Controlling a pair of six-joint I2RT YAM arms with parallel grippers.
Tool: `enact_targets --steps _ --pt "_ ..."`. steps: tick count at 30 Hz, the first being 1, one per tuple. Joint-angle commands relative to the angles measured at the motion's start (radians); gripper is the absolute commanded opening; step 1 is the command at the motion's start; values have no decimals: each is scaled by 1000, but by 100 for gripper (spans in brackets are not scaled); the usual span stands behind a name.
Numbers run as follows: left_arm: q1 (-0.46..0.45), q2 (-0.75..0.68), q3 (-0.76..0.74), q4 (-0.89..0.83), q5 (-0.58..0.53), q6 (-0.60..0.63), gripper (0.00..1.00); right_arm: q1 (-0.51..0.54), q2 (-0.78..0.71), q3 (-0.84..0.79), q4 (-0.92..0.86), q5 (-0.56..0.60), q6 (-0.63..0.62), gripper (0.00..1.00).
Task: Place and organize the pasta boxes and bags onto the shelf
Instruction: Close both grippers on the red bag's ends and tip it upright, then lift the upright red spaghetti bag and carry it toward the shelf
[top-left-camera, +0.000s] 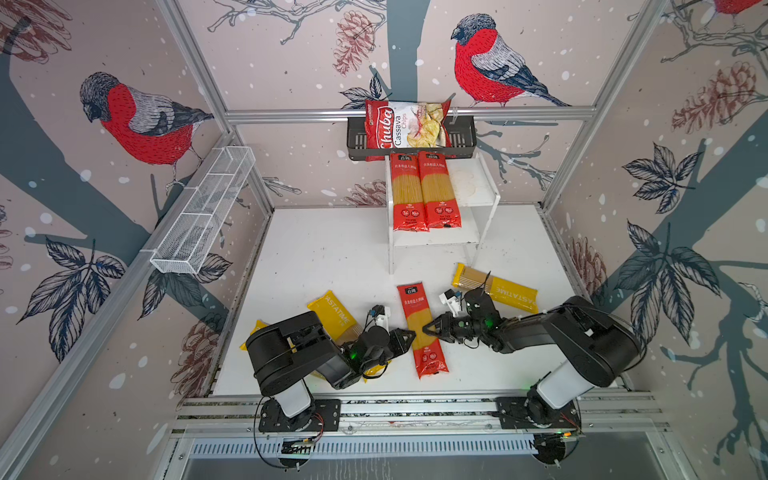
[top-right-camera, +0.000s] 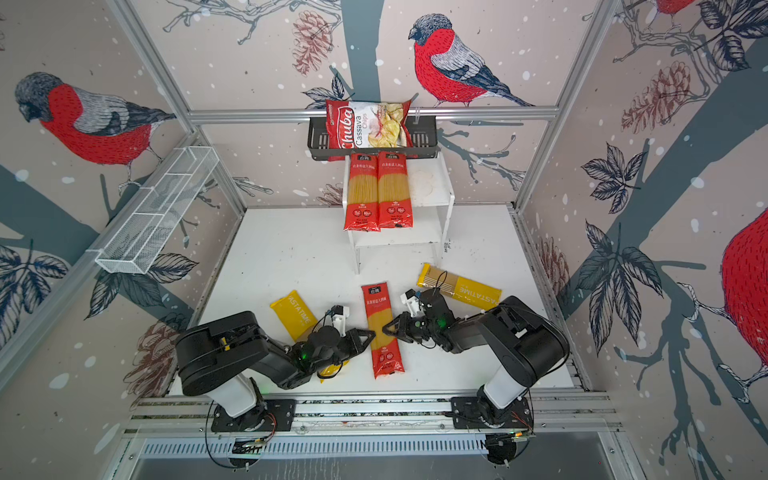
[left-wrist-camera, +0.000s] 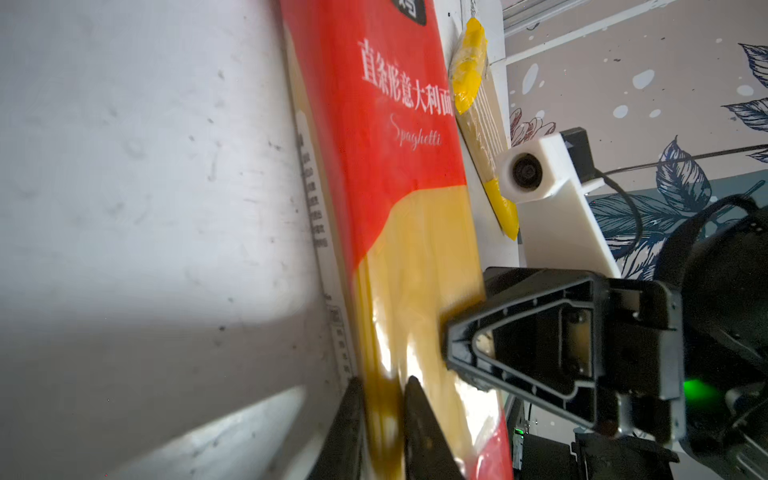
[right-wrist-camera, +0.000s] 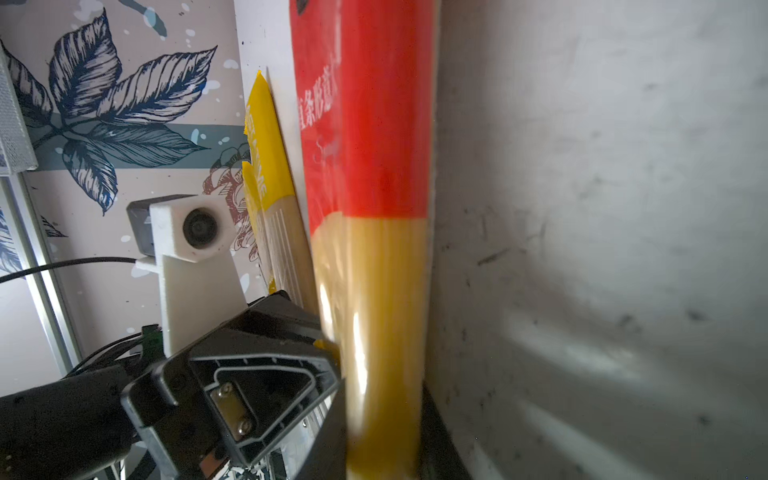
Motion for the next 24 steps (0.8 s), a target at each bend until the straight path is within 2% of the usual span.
enact_targets --steps 1,9,14,18,24 --pt "16 -64 -10 -9 35 5 30 -5 -59 0 85 -9 29 18" --pt "139 -389 56 -381 8 144 52 7 -220 41 13 49 51 14" --pt "236 -663 42 -553 -24 194 69 66 -331 116 -48 99 64 13" --pt "307 -795 24 -571 60 204 76 146 -374 172 -32 133 80 13" --pt "350 -882 -4 -463 153 161 76 243 -355 251 13 158 83 13"
